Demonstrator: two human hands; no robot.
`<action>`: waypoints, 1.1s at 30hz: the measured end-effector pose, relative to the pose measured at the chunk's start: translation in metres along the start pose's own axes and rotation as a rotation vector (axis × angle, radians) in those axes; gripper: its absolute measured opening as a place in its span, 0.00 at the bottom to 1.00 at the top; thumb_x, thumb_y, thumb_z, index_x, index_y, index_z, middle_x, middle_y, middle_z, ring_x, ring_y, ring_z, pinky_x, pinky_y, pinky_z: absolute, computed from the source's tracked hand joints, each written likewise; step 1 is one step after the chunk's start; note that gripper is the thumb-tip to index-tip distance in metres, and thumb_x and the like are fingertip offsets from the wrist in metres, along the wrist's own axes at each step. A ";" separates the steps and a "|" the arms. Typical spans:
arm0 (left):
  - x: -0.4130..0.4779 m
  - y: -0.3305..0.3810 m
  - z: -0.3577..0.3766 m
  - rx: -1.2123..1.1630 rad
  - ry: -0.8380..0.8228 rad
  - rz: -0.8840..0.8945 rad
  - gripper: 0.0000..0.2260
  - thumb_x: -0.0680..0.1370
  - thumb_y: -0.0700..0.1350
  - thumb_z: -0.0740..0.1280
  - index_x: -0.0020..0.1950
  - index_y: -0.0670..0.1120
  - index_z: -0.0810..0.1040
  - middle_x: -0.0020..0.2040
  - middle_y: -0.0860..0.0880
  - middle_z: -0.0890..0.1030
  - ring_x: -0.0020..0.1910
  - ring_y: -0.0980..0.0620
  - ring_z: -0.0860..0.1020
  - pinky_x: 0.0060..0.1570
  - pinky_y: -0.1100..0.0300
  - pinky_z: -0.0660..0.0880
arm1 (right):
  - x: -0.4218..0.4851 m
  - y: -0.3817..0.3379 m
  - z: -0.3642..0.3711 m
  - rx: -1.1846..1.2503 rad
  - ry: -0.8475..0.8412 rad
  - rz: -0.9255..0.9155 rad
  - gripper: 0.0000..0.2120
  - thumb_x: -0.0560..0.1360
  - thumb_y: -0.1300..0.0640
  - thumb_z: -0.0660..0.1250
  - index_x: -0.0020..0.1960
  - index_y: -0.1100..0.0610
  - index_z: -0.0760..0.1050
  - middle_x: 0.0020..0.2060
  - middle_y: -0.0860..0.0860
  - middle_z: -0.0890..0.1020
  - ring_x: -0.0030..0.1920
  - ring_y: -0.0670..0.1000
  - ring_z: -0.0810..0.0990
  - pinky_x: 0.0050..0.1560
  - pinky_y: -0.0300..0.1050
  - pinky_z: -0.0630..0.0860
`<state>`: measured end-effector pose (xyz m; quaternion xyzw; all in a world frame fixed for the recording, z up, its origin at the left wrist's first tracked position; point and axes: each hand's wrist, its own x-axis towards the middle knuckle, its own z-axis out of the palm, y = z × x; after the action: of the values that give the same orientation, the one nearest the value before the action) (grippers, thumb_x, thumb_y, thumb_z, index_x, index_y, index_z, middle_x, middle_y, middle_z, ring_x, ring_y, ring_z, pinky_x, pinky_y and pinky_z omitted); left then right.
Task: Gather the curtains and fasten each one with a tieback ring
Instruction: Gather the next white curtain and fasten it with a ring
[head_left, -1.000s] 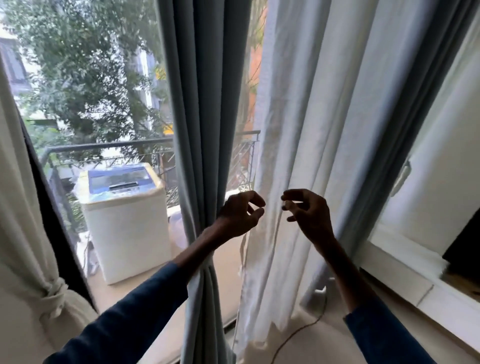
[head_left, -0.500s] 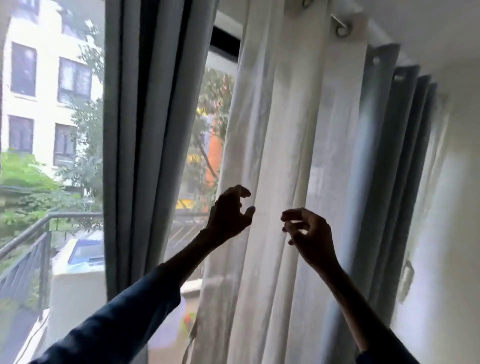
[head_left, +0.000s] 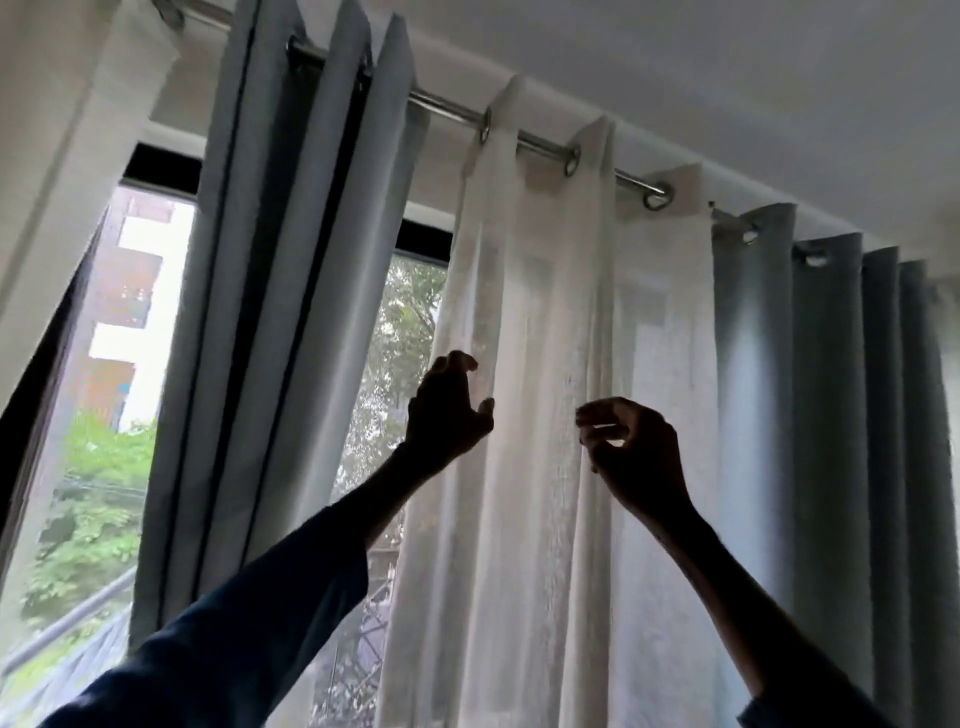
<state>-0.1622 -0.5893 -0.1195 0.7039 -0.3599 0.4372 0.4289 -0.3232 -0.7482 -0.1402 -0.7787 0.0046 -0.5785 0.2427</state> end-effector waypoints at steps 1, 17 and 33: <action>0.013 0.004 -0.001 0.009 0.011 0.005 0.23 0.74 0.49 0.73 0.65 0.46 0.70 0.55 0.47 0.76 0.55 0.47 0.78 0.54 0.49 0.77 | 0.010 -0.001 0.001 -0.004 0.006 -0.019 0.09 0.76 0.64 0.69 0.51 0.53 0.82 0.44 0.41 0.85 0.42 0.41 0.84 0.44 0.41 0.83; 0.163 0.020 0.024 0.216 0.147 0.111 0.41 0.70 0.51 0.74 0.75 0.40 0.57 0.68 0.39 0.68 0.69 0.38 0.68 0.56 0.45 0.74 | 0.173 0.037 0.025 -0.234 0.189 -0.043 0.27 0.77 0.48 0.71 0.70 0.61 0.70 0.64 0.56 0.79 0.67 0.57 0.75 0.67 0.49 0.69; 0.237 0.042 0.045 0.371 0.363 0.169 0.36 0.76 0.49 0.69 0.76 0.36 0.55 0.65 0.37 0.73 0.64 0.37 0.75 0.58 0.41 0.76 | 0.286 0.070 0.060 -0.427 0.221 -0.268 0.23 0.78 0.51 0.69 0.66 0.62 0.68 0.62 0.59 0.75 0.65 0.61 0.73 0.59 0.51 0.72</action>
<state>-0.1005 -0.6772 0.1000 0.6480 -0.2486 0.6488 0.3120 -0.1554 -0.8703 0.0771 -0.7379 0.0498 -0.6730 -0.0074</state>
